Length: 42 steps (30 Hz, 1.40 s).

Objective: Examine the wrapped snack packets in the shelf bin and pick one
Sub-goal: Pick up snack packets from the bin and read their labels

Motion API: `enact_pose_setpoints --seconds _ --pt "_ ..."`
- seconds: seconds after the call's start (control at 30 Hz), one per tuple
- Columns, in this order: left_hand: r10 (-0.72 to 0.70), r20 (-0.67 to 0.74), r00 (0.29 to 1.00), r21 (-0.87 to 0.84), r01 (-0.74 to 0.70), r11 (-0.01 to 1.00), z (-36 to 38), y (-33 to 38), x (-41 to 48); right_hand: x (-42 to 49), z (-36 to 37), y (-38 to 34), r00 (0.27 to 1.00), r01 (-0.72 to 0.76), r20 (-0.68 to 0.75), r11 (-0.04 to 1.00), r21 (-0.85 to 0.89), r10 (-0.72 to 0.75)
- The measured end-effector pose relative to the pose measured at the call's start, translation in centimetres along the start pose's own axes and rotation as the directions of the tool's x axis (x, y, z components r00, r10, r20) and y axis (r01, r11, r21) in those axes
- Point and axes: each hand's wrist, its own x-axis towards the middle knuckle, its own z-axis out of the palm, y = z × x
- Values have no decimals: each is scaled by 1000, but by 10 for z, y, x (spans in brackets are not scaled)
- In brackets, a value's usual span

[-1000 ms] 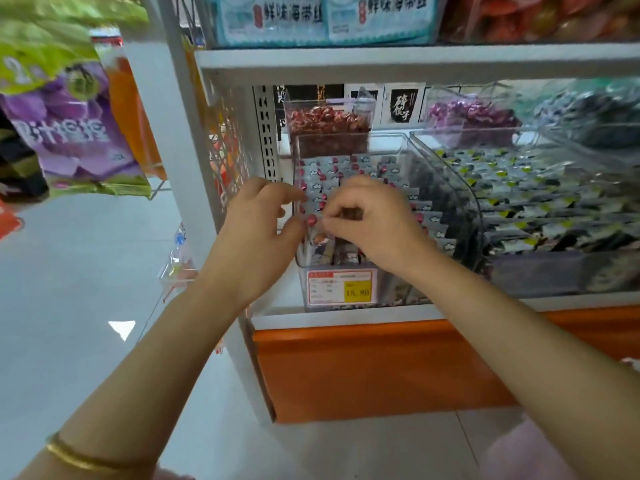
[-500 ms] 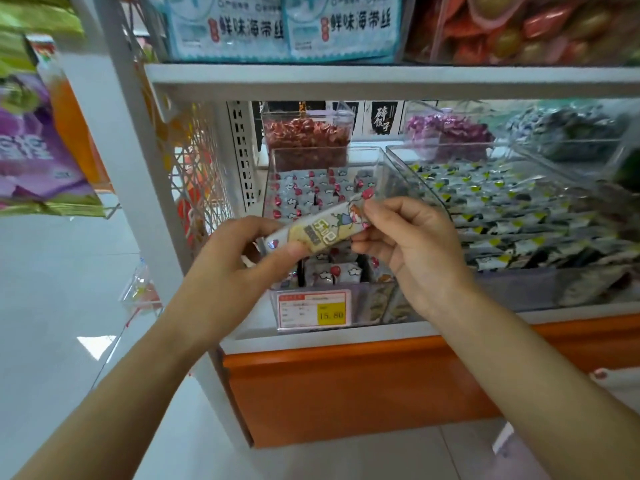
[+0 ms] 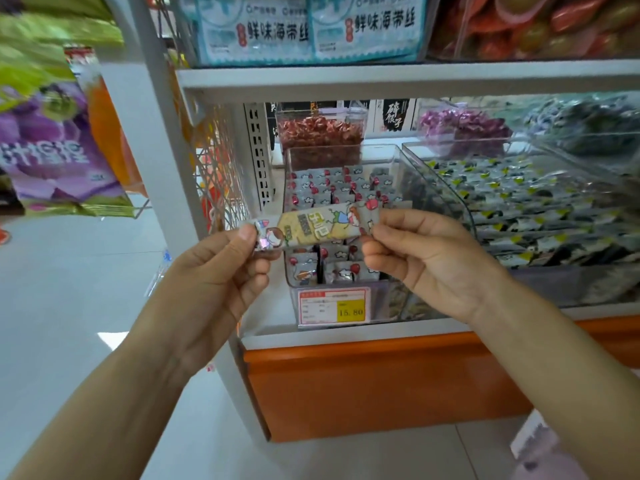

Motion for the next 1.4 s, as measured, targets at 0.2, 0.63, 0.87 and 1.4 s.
enact_pose_setpoints --seconds 0.2,0.63,0.87,1.4 --pt "-56 -40 998 -29 55 998 16 -9 5 -7 -14 -3 1000 -24 -16 999 42 25" --pt "-60 30 998 16 60 998 18 -17 -1 4 -21 9 966 226 -55 927 -300 -253" --pt "87 29 996 217 -92 972 13 -22 -2 -2 -11 14 934 329 89 734 -594 -346" --pt "314 211 926 665 -371 648 23 -18 -10 -3 0 14 831 460 164 493 -739 -531"
